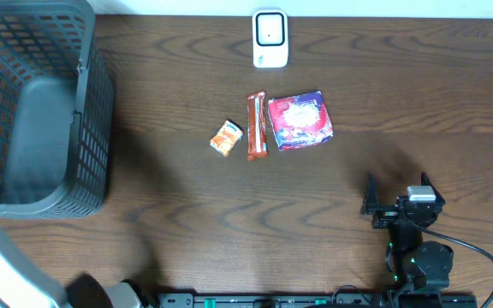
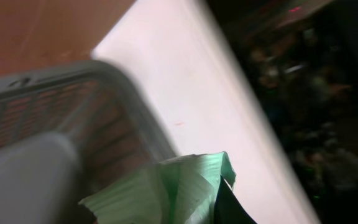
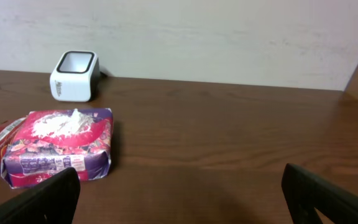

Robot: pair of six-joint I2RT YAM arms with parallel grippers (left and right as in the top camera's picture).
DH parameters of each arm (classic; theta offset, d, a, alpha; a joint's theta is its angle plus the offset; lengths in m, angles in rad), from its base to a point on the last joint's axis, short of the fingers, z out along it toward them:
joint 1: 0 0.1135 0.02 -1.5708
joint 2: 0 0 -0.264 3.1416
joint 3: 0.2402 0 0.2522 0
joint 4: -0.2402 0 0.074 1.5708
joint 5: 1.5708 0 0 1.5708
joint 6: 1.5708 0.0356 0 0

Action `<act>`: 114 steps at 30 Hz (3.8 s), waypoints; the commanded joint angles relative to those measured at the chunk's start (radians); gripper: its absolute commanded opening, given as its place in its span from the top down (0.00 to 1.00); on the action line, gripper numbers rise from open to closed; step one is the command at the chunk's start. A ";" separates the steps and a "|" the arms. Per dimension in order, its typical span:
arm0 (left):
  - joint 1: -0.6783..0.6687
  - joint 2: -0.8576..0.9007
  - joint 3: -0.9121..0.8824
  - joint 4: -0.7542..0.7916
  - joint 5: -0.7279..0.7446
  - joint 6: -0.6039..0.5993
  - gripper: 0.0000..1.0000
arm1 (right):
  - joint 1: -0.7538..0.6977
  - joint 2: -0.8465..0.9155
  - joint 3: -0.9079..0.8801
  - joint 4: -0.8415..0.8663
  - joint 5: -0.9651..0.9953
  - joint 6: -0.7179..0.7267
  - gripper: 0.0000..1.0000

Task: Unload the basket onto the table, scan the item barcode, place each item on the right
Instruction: 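Place the mint-green wrapper left of the orange packet with the left gripper, then raise the left arm aside and reach the right gripper to the tissue pack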

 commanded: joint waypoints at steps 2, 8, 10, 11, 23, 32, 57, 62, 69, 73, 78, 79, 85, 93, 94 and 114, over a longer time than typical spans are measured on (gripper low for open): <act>-0.109 -0.077 0.010 -0.014 0.013 0.082 0.93 | -0.008 -0.005 -0.001 -0.004 -0.001 -0.011 0.01; -0.394 -0.042 0.005 -0.064 0.012 0.261 0.93 | -0.008 -0.005 -0.001 -0.004 -0.001 -0.011 0.01; -0.471 -0.014 -0.005 -0.071 0.012 0.286 0.92 | -0.008 -0.005 -0.001 -0.004 -0.001 -0.011 0.01; -0.512 0.008 -0.009 -0.079 0.012 0.305 0.93 | -0.008 -0.005 -0.001 -0.004 -0.001 -0.011 0.01; -0.826 0.362 -0.017 -0.352 -0.172 0.309 0.91 | -0.008 -0.005 -0.001 -0.004 -0.001 -0.011 0.01; -0.893 0.608 -0.017 -0.341 -0.365 0.322 0.76 | -0.008 -0.005 -0.001 -0.004 -0.001 -0.011 0.01; -0.807 0.343 0.095 -0.375 -0.268 0.335 0.40 | -0.008 -0.005 -0.001 -0.004 -0.001 -0.011 0.01; -0.717 0.160 0.095 -0.406 -0.269 0.362 0.02 | -0.008 -0.005 -0.001 -0.004 -0.001 -0.011 0.01; -0.603 0.021 0.095 -0.570 -0.295 0.375 0.02 | -0.008 -0.005 -0.001 -0.004 -0.001 -0.011 0.01; -0.597 0.003 0.095 -0.667 -0.294 0.375 0.02 | -0.008 -0.005 -0.001 0.008 0.019 -0.016 0.01; -0.597 0.005 0.095 -0.696 -0.295 0.375 0.02 | -0.008 -0.005 -0.001 -0.001 0.032 -0.019 0.01; -0.597 0.005 0.095 -0.696 -0.295 0.375 0.02 | -0.008 -0.004 -0.001 0.000 0.032 -0.019 0.01; -0.597 0.005 0.095 -0.696 -0.295 0.375 0.02 | -0.004 -0.004 -0.001 0.313 -0.352 0.340 0.01; -0.597 0.005 0.095 -0.696 -0.295 0.375 0.02 | -0.005 -0.003 0.000 0.666 -0.559 0.905 0.01; -0.597 0.005 0.095 -0.696 -0.294 0.375 0.02 | -0.005 -0.003 0.006 0.681 -0.518 0.973 0.01; -0.597 0.005 0.095 -0.696 -0.294 0.375 0.02 | -0.004 1.018 1.106 -0.698 -0.753 0.370 0.01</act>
